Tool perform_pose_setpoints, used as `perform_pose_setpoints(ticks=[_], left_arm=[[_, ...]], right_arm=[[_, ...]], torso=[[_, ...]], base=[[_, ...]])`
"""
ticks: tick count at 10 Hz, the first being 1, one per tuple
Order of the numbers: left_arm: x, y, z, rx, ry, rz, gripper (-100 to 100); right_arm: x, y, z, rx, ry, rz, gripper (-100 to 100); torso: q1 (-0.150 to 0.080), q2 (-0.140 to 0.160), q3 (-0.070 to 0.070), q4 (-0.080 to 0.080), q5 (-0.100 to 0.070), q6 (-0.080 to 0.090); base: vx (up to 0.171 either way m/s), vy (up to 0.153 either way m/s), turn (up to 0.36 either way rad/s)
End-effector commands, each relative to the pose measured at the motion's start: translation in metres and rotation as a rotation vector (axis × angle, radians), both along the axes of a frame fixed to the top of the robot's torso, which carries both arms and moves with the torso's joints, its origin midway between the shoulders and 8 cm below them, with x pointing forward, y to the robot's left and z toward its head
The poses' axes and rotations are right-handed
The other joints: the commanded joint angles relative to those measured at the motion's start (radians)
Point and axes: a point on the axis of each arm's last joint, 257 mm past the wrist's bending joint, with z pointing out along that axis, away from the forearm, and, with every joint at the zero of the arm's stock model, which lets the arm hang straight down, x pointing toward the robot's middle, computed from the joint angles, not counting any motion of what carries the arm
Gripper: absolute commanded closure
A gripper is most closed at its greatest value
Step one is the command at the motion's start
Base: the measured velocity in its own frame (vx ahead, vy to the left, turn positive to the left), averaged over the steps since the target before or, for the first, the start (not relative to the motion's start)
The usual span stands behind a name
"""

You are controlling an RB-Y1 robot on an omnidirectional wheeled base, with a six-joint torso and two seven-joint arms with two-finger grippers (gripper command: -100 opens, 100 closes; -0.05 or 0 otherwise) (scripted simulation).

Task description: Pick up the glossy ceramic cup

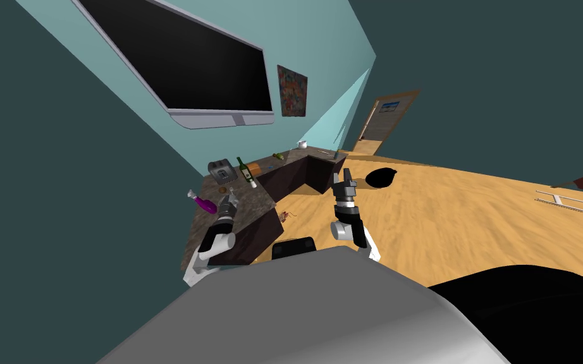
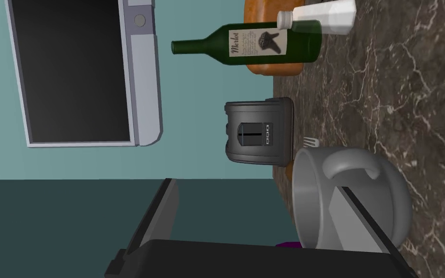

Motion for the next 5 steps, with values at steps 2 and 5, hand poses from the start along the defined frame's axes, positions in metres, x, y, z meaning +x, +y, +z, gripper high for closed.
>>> perform_pose_setpoints(ticks=[2,5], left_arm=[[0.002,0.007,-0.029,-0.015,0.082,0.011,-100],[0.003,0.01,-0.055,-0.024,0.16,0.017,-100]], right_arm=[[0.0,0.0,0.0,0.0,0.0,0.0,0],[0.0,0.0,0.0,0.0,0.0,0.0,0]], torso=[[0.0,0.0,0.0,0.0,0.0,0.0],[0.001,0.0,0.0,0.0,0.0,0.0]], base=[[0.02,0.01,-0.016],[0.023,0.018,-0.021]])
